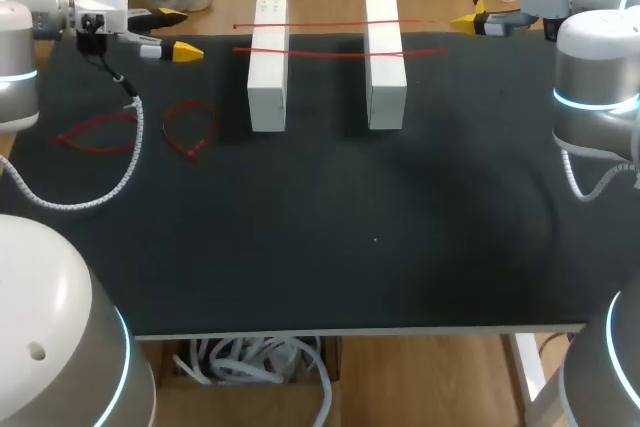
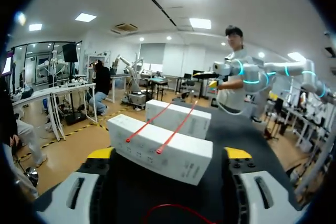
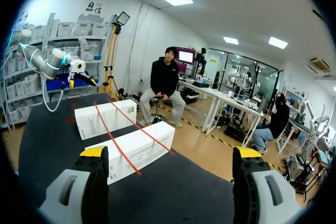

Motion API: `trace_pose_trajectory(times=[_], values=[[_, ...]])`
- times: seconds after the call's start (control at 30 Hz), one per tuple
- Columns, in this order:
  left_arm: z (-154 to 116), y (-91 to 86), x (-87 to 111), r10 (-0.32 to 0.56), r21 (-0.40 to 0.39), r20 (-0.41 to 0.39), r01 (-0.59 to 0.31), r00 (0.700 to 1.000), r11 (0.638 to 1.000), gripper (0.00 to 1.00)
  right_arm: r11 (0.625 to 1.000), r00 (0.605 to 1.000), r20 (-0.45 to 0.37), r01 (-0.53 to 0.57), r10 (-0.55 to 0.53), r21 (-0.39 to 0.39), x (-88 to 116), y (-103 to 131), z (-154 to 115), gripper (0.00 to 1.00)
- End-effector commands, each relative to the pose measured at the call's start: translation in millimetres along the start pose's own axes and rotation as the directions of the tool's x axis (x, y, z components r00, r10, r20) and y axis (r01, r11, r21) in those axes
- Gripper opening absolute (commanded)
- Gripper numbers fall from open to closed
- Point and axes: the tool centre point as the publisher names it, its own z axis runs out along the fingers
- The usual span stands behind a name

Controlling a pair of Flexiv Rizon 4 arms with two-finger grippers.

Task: Grab the tape and strap the tape.

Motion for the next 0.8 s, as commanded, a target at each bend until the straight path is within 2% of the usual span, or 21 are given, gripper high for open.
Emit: trace_pose_trajectory(times=[0.03, 0.07, 0.1, 0.2, 0.23, 0.27, 0.57, 0.73, 0.8], values=[[8, 3.8, -8.8, 0.022, -0.006, -0.043, -0.022, 0.999, 1.0, 0.67, 1.0, 1.0, 0.0, 0.0, 0.0, 0.0, 0, 0, 0, 1.0], [10, 3.9, -9.3, 0.035, -0.01, -0.052, -0.035, 0.998, 0.999, 0.63, 1.0, 1.0, 0.0, 0.0, 0.0, 0.0, 0, 0, 0, 1.0], [11, 4.1, -10.2, 0.038, -0.014, -0.054, -0.038, 0.998, 0.999, 0.51, 1.0, 1.0, 0.0, 0.0, 0.0, 0.0, 0, 0, 0, 1.0], [16, 5.7, -13.2, 0.049, -0.011, -0.079, -0.05, 0.996, 0.999, 0.57, 1.0, 1.0, 0.0, 0.0, 0.0, 0.0, 0, 0, 0, 1.0], [18, 6.8, -14.3, 0.05, -0.014, -0.082, -0.052, 0.995, 0.999, 0.49, 1.0, 1.0, 0.0, 0.0, 0.0, 0.0, 0, 0, 0, 1.0], [20, 7.8, -15.5, 0.049, -0.016, -0.09, -0.05, 0.995, 0.999, 0.47, 1.0, 1.0, 0.0, 0.0, 0.0, 0.0, 0, 0, 0, 1.0], [29, 10.1, -22.5, 0.071, 0.006, -0.148, -0.071, 0.986, 0.997, 0.49, 1.0, 1.0, 0.0, 0.0, 0.0, 0.0, 0, 0, 0, 1.0], [34, 16.8, -24.2, 0.076, -0.013, -0.175, -0.079, 0.982, 0.997, 0.49, 1.0, 1.0, 0.0, 0.0, 0.0, 0.0, 0, 0, 0, 1.0], [36, 18.3, -23.5, 0.085, -0.014, -0.184, -0.089, 0.979, 0.996, 0.45, 1.0, 1.0, 0.0, 0.0, 0.0, 0.0, 0, 0, 0, 1.0]])
